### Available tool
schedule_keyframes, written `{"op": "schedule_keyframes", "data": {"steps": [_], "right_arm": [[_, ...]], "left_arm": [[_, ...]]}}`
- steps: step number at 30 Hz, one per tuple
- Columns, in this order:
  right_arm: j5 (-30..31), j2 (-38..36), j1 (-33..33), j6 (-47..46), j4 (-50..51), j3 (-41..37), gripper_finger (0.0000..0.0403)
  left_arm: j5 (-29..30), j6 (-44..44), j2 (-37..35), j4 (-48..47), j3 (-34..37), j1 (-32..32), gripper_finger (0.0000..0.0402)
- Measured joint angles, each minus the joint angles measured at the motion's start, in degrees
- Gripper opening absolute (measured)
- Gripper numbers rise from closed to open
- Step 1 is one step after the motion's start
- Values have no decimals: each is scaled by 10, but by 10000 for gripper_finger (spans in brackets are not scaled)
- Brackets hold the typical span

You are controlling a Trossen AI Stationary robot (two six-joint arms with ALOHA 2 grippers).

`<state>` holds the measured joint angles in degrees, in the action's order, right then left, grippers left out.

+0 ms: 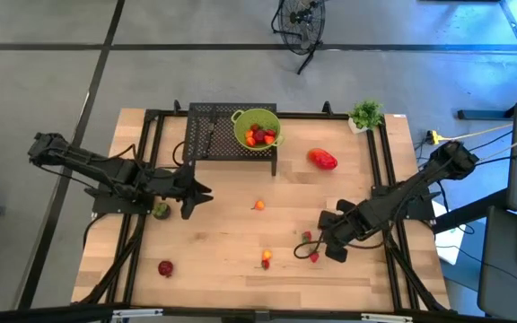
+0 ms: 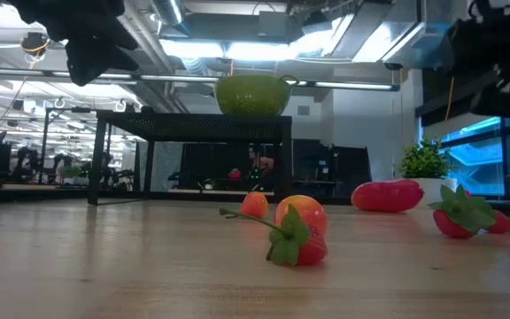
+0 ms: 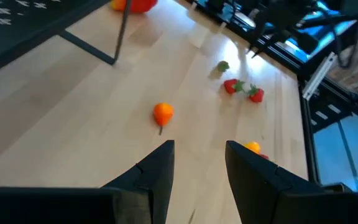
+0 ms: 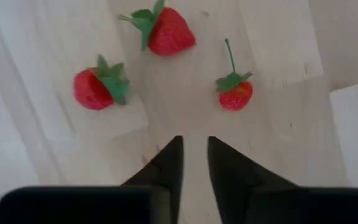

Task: Pick & Place Fruit
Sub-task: Put the strawberry into the green strainer bowl on the shelf

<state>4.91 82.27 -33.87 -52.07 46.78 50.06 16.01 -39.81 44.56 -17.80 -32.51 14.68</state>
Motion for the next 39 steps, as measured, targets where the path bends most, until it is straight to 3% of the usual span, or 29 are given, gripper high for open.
{"op": "schedule_keyframes", "data": {"steps": [9, 16, 27, 35, 39], "right_arm": [[37, 46, 0, 15, 0, 0, 193], [60, 75, 0, 18, -10, 0, 243], [76, 126, 17, 23, -29, 0, 224], [55, 137, 47, 41, -29, 0, 209], [41, 137, 54, 46, -28, 1, 183]], "left_arm": [[34, 0, 0, 0, 0, 35, 139], [40, 0, 0, -2, 0, 46, 139], [41, 0, 0, -1, 0, 47, 139], [41, 0, 0, -1, 0, 47, 139], [41, 0, 0, -1, 0, 47, 139]]}}
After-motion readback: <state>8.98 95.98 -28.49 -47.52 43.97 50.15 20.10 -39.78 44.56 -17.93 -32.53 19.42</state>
